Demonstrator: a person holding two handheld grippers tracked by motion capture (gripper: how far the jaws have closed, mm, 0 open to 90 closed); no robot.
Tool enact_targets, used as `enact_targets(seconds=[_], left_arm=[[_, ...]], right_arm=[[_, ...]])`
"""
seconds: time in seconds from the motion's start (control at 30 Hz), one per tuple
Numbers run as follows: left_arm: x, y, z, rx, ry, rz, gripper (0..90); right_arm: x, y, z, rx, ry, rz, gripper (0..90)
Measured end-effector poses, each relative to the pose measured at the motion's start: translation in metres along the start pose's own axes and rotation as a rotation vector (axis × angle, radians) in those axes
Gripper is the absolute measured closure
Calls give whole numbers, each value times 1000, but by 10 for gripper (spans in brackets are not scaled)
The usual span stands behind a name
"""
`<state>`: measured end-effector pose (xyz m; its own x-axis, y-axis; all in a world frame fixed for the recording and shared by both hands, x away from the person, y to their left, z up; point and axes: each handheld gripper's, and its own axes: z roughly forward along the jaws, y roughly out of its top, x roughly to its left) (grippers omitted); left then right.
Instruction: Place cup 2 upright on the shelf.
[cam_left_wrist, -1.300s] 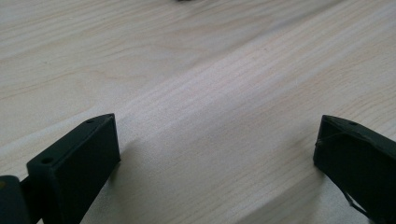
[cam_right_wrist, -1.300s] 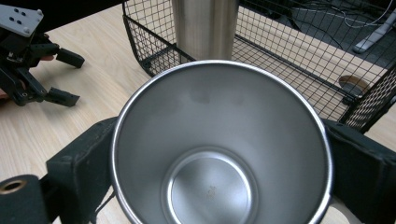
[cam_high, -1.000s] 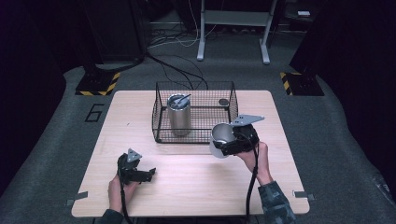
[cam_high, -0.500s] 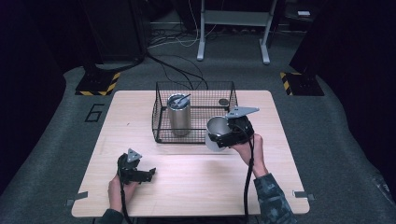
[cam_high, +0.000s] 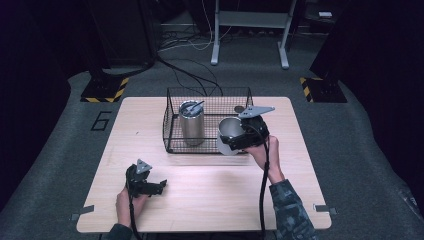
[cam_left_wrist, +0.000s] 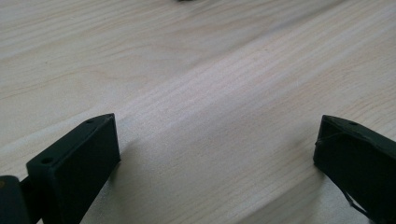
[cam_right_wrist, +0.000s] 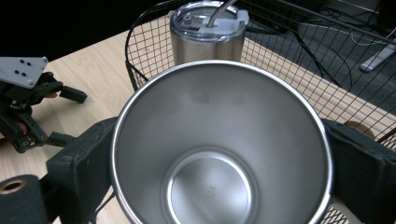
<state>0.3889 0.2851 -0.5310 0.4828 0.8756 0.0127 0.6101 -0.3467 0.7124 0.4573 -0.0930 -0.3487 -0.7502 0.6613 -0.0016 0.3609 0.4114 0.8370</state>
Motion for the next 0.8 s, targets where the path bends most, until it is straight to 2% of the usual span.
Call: enact_targets(seconds=[0.2, 0.3, 0.37, 0.5, 0.67, 0.8], left_arm=[[0, 0, 0, -2, 5, 0, 3], [0, 0, 0, -2, 1, 0, 3], [0, 0, 0, -4, 6, -3, 3], [0, 0, 0, -1, 6, 3, 3], [0, 0, 0, -2, 5, 0, 3], [0, 0, 0, -2, 1, 0, 3]], right_arm=[[-2, 9, -3, -2, -8, 4, 58], [-5, 12, -4, -4, -11, -9, 58], [-6, 15, -5, -9, -19, 10, 58], [-10, 19, -5, -6, -24, 5, 58], [-13, 26, -3, -20, -19, 7, 58], [-14, 30, 3, -6, -21, 2, 58]])
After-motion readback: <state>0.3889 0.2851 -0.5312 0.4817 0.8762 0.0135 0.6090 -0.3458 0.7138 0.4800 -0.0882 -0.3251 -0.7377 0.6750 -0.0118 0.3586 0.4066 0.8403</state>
